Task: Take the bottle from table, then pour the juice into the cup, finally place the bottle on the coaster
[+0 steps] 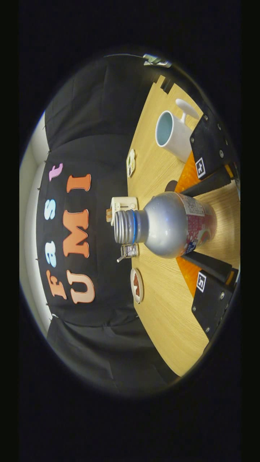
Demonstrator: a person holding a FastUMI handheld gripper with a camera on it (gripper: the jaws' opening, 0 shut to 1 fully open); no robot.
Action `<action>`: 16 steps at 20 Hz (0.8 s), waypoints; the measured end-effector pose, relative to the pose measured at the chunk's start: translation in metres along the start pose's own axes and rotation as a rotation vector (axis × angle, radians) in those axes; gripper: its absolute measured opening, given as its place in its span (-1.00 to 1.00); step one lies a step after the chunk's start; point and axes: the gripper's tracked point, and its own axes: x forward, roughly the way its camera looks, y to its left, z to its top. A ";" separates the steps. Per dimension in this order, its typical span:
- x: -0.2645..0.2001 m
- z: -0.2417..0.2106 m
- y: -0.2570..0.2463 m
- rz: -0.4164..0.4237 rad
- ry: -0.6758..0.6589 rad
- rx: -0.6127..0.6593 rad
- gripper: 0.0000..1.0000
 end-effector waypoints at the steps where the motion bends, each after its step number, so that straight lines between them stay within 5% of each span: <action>1: -0.001 0.003 -0.002 0.004 -0.004 0.020 0.57; 16: -0.005 0.030 -0.036 0.059 -0.016 0.463 0.57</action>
